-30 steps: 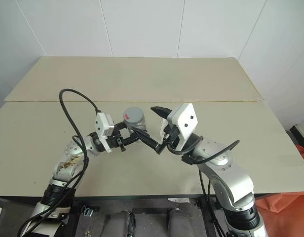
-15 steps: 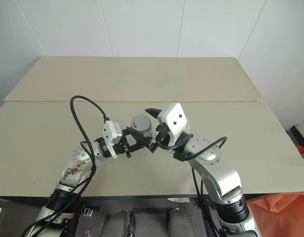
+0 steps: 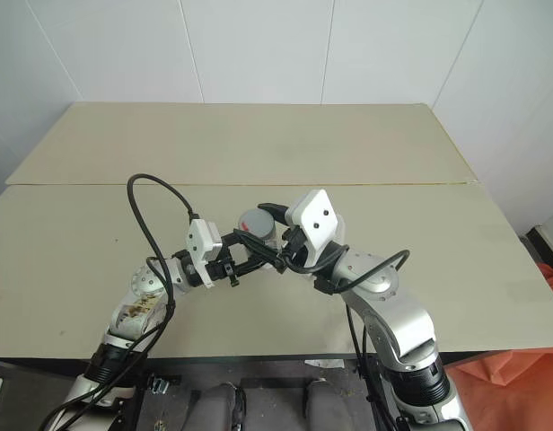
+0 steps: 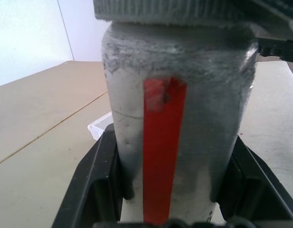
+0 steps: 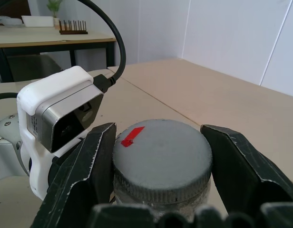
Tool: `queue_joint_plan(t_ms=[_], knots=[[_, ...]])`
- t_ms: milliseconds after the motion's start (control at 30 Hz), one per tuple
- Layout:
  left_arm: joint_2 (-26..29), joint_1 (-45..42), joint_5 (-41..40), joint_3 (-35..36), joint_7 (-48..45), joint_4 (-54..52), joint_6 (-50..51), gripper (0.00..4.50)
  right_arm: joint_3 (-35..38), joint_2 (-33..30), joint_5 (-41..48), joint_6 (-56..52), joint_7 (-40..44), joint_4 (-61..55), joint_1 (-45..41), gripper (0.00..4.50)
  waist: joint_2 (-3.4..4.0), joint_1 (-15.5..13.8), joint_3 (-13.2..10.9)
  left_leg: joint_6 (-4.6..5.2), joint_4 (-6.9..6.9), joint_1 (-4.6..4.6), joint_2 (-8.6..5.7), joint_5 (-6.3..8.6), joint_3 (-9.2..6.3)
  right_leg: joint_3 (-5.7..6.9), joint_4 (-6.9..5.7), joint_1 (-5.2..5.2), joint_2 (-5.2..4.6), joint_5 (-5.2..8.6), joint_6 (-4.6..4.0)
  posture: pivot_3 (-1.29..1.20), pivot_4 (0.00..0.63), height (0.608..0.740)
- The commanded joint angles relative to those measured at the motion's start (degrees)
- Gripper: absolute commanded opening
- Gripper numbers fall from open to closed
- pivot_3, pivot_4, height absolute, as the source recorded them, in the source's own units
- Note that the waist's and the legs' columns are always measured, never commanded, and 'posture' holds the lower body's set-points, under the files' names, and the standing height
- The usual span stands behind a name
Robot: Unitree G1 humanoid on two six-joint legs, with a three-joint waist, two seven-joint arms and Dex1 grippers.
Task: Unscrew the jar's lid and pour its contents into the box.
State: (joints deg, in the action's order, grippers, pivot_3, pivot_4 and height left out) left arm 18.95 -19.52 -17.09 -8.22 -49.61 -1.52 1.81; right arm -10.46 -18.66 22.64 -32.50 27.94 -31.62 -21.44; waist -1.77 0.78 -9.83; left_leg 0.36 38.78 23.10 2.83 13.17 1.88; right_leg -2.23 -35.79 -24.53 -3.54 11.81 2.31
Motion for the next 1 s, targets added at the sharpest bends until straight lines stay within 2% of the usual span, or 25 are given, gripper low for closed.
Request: queue_joint_plan(t_ms=[33,133,300,500,667,867,1000], knots=[[0.26,-0.27,-1.39,-0.10,-1.49,-2.81,0.06,2.12,0.49,-0.66,0.08,2.19,1.56,-1.20,0.22,2.79,0.00,0.00,0.00,0.00,0.00,0.00,0.00,0.00,0.00,0.00,0.00,0.00,0.00,0.00,0.00,0.00,0.150,0.740],[1.14,0.93,-3.36,-0.18,-3.52,-5.22,1.38,2.12,2.25,-2.39,2.81,2.72,5.74,-0.68,0.39,2.79,0.00,0.02,0.00,0.00,0.00,0.00,0.00,0.00,0.00,0.00,0.00,-0.01,0.00,0.01,-0.01,0.00,0.150,0.740],[3.64,4.16,-7.12,-0.96,-7.19,-11.68,4.64,2.12,5.86,-8.45,12.11,1.59,19.95,3.51,-3.27,2.79,0.01,0.15,-0.01,0.00,-0.02,0.02,0.03,0.00,0.00,-0.01,0.05,-0.02,0.00,0.02,-0.03,0.00,0.150,0.740],[3.98,4.49,-9.16,-2.19,-8.38,-16.28,7.14,2.12,4.99,-15.20,18.39,2.12,41.30,15.12,-12.22,2.79,0.01,0.05,-0.01,0.00,0.00,-0.05,0.03,0.00,0.00,-0.02,0.01,0.02,0.03,0.20,-0.35,0.00,0.150,0.740],[3.40,3.62,-9.31,-3.60,-8.36,-17.45,7.81,2.12,-0.16,-15.89,16.62,8.09,62.36,30.79,-23.74,2.79,0.01,0.32,-0.02,0.01,-0.02,-0.08,0.03,0.00,0.01,-0.09,0.00,0.01,0.09,0.09,-0.18,0.00,0.150,0.740],[2.17,2.81,-8.03,-4.90,-7.51,-17.01,7.58,2.12,-14.70,-19.64,22.57,19.70,64.56,44.04,-34.58,2.79,0.02,0.22,-0.02,0.01,-0.11,-0.10,0.04,0.00,0.00,-0.08,-0.01,-0.04,0.11,0.03,-0.12,0.00,0.150,0.740],[1.82,2.91,-8.00,-5.05,-6.86,-17.40,7.71,2.12,-20.34,-21.30,26.00,24.14,64.56,47.83,-37.83,2.79,0.02,0.10,-0.02,0.01,-0.11,-0.01,0.04,0.00,0.00,-0.08,0.01,-0.10,0.09,-0.09,-0.32,0.00,0.150,0.740]])
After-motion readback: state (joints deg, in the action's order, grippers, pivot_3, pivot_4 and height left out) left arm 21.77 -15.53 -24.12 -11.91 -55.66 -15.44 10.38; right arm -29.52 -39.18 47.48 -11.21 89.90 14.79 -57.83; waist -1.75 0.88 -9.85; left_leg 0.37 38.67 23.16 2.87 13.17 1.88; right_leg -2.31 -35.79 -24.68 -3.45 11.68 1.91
